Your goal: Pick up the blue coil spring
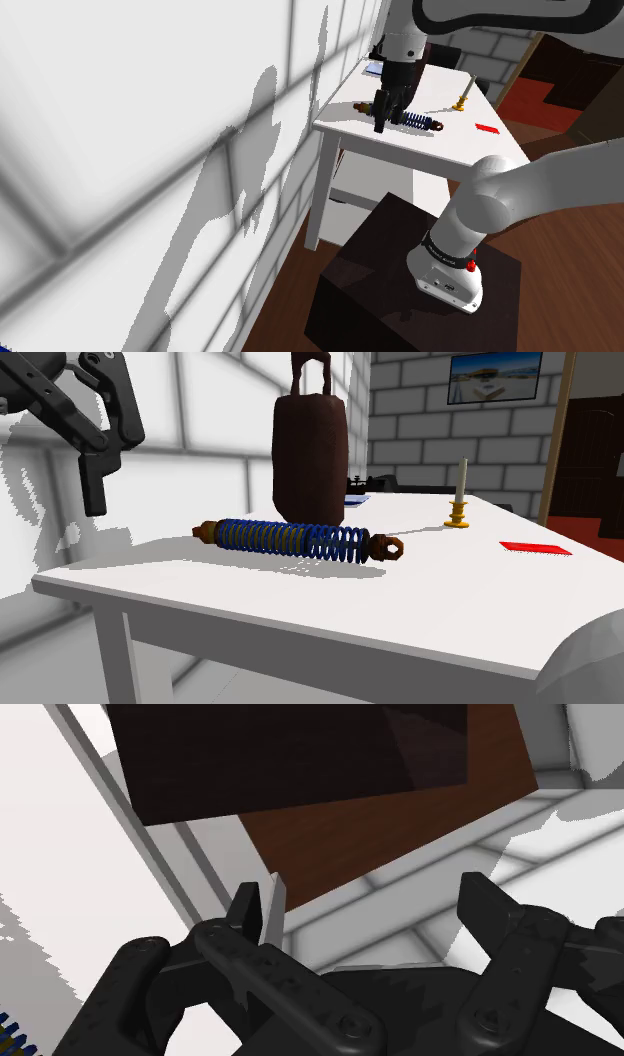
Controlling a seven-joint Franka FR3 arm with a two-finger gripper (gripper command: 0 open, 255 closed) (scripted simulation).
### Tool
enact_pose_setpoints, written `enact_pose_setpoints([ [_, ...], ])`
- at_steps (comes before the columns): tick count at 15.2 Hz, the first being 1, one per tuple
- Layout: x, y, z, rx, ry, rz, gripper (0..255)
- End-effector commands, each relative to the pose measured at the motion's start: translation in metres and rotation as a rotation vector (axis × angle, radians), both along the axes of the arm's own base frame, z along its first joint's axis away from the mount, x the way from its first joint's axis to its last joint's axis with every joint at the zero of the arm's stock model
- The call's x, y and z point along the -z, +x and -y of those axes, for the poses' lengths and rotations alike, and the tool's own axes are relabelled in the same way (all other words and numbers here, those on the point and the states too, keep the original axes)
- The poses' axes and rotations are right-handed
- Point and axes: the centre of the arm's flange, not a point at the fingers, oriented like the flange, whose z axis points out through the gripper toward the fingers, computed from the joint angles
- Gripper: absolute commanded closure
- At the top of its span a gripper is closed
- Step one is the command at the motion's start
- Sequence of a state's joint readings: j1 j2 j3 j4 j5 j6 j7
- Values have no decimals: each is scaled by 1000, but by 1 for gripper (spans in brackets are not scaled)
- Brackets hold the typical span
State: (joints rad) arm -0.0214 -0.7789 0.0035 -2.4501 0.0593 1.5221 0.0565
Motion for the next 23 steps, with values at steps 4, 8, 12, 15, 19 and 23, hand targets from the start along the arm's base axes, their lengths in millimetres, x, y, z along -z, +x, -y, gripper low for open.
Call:
enact_pose_setpoints([
  [4,7,-4,35,-63,-14,24,0],
  [8,15,-5,83,-146,-33,56,0],
  [12,22,-3,131,-230,-52,87,0],
  [15,27,2,166,-293,-66,111,0],
  [19,32,12,213,-376,-85,143,0],
  [23,36,26,259,-460,-104,175,0],
])
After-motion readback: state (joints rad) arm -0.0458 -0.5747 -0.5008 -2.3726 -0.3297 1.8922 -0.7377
